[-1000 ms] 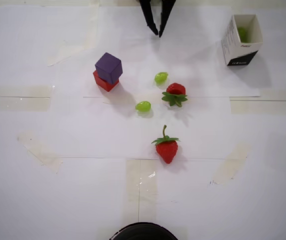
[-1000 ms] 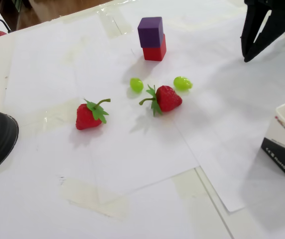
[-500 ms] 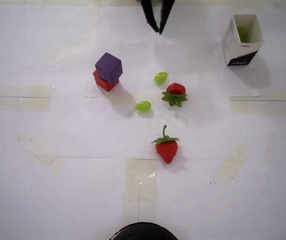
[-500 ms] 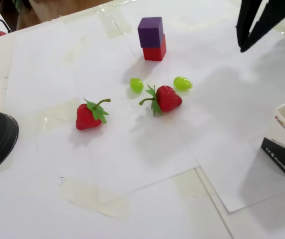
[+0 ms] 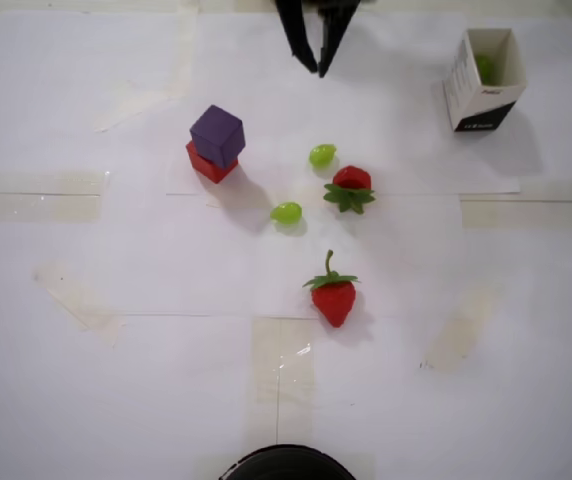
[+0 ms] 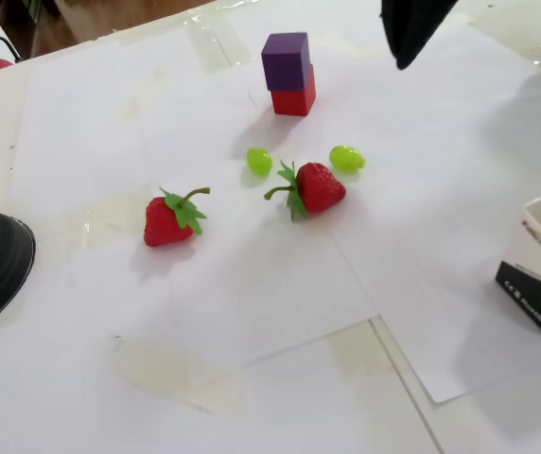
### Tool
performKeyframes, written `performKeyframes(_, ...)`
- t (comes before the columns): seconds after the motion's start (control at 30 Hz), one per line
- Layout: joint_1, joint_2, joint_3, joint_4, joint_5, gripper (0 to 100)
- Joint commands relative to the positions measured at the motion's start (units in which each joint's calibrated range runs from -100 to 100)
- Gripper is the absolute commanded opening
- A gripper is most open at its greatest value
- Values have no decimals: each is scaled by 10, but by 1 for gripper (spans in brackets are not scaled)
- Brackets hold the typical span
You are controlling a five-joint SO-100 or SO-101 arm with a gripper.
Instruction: Pick up the grapes and place them in the box.
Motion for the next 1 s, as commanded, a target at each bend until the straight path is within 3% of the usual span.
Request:
performKeyframes(0.0,-5,89,-84,-32,-2,0)
performKeyframes(0.13,-13,149,-139,-41,1,1)
performKeyframes(0.27,-27,176,-155,-52,-2,15)
performKeyframes(0.43,-42,189,-155,-43,-22,22)
performKeyframes(0.97,-51,248,-151,-128,-40,23)
